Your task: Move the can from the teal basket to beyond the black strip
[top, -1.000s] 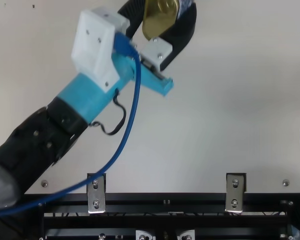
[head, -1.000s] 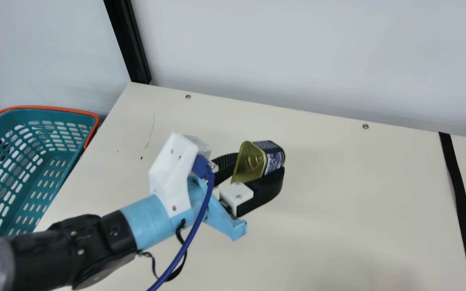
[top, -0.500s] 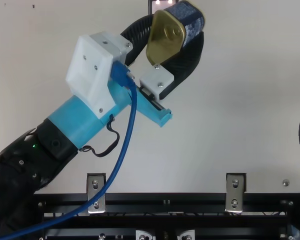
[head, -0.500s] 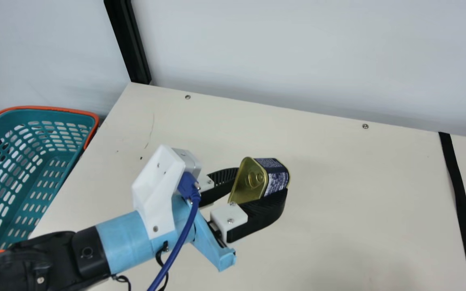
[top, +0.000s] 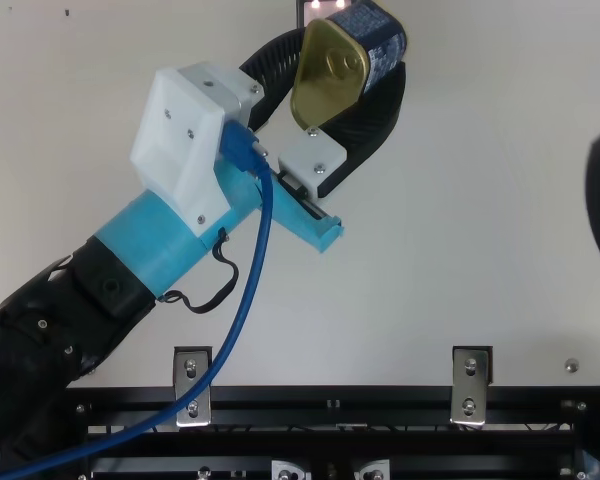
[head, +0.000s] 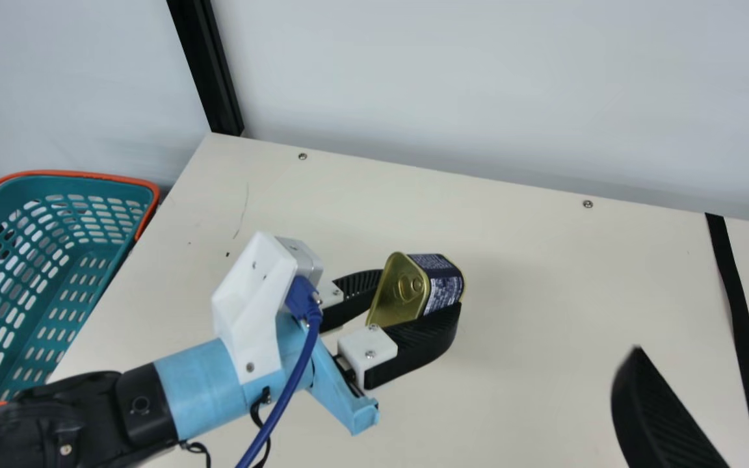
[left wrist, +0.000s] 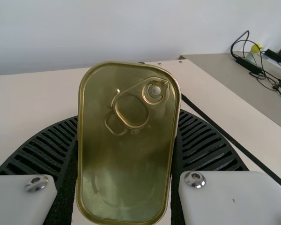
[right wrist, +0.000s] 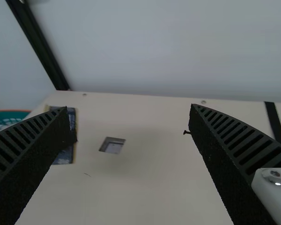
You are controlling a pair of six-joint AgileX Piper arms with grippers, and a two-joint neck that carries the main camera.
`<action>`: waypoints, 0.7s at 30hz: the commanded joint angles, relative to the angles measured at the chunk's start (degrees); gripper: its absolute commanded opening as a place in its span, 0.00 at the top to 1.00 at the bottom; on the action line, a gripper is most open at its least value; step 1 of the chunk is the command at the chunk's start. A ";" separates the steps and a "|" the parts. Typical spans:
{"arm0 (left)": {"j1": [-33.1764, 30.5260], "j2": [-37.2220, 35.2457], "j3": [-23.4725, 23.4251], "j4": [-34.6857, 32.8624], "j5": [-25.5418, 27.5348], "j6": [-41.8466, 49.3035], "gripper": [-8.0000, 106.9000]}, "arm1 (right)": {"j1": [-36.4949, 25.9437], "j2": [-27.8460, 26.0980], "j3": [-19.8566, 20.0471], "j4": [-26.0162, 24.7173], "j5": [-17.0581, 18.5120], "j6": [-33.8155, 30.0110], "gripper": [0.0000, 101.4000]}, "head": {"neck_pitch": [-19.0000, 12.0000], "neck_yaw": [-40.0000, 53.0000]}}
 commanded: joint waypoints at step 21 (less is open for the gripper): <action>0.00 0.00 0.00 0.00 0.00 0.00 0.84 | 15.04 28.20 -11.82 9.85 -9.85 -4.57 0.00 | -0.09 -0.24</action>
